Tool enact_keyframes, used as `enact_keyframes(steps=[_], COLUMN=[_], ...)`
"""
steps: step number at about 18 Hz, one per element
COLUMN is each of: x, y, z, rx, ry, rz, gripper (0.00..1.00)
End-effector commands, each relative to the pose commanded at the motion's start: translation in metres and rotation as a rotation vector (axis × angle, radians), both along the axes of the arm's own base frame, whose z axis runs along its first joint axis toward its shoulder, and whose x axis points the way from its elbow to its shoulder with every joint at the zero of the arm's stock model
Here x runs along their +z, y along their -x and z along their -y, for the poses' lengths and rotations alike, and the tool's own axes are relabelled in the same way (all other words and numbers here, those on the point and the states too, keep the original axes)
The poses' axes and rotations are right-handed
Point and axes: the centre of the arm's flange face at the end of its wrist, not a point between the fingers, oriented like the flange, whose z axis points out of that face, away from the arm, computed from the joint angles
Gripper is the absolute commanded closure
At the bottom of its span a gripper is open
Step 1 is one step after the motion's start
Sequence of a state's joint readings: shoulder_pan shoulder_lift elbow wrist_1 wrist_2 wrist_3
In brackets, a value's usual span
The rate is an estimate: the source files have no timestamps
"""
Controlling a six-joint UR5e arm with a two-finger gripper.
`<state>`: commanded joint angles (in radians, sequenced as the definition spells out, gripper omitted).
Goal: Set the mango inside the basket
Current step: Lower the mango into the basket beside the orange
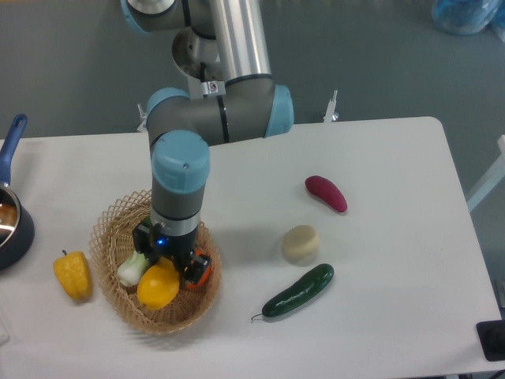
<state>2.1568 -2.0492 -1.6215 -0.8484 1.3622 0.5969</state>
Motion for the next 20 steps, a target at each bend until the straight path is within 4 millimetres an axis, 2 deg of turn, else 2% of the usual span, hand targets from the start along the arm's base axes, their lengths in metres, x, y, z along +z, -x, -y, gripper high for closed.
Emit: enact_keyframes(steps=[3,5,11,13,14,15,20], x=[-0.011,-0.018,-0.028,-0.029,-0.028,-0.027,-0.016], y=[-0.005,-0.006,-0.006,-0.006,-0.006,-0.004,0.001], z=[-0.011,-0.008,-0.009,-0.009,-0.01,-0.011,-0.012], rx=[-0.009,-0.012,-0.012,-0.016,-0.019,-0.02,-0.014], ry=[0.008,0.019,0.034,0.034,0.031,0.03,0.028], rz=[0.007,0.013,0.021,0.02,0.018,0.008,-0.028], gripper=[0.59,0.55,0.54,0.39,0.23,0.01,0.0])
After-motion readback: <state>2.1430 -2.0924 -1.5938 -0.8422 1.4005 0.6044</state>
